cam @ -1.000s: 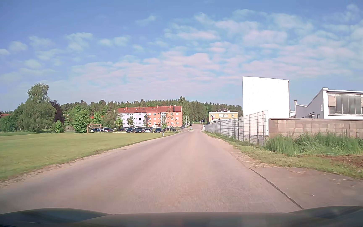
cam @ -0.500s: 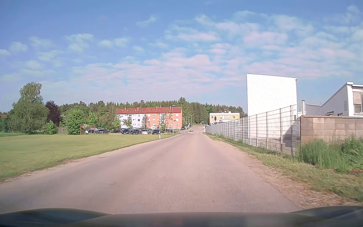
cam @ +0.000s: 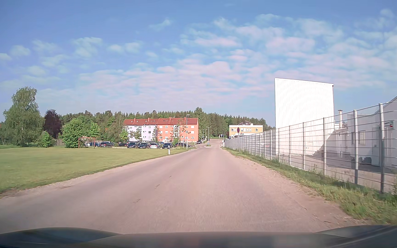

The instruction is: Follow the waypoints while adhering to traffic rules and regulations

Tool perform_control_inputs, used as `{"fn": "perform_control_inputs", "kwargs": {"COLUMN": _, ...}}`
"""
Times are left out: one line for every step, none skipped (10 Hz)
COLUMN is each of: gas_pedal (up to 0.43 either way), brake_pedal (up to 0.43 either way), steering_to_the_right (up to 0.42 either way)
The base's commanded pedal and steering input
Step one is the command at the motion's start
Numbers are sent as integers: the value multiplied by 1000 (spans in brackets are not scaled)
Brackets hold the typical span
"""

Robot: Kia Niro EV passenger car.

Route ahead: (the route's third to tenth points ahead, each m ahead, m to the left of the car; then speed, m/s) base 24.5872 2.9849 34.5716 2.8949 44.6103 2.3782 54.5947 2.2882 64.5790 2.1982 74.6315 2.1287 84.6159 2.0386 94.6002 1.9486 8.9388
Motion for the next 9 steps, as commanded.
{"fn": "perform_control_inputs", "kwargs": {"gas_pedal": 47, "brake_pedal": 0, "steering_to_the_right": 2}}
{"fn": "perform_control_inputs", "kwargs": {"gas_pedal": 47, "brake_pedal": 0, "steering_to_the_right": 2}}
{"fn": "perform_control_inputs", "kwargs": {"gas_pedal": 59, "brake_pedal": 0, "steering_to_the_right": 2}}
{"fn": "perform_control_inputs", "kwargs": {"gas_pedal": 59, "brake_pedal": 0, "steering_to_the_right": 2}}
{"fn": "perform_control_inputs", "kwargs": {"gas_pedal": 67, "brake_pedal": 0, "steering_to_the_right": 2}}
{"fn": "perform_control_inputs", "kwargs": {"gas_pedal": 67, "brake_pedal": 0, "steering_to_the_right": 2}}
{"fn": "perform_control_inputs", "kwargs": {"gas_pedal": 67, "brake_pedal": 0, "steering_to_the_right": 2}}
{"fn": "perform_control_inputs", "kwargs": {"gas_pedal": 67, "brake_pedal": 0, "steering_to_the_right": 2}}
{"fn": "perform_control_inputs", "kwargs": {"gas_pedal": 67, "brake_pedal": 0, "steering_to_the_right": 2}}
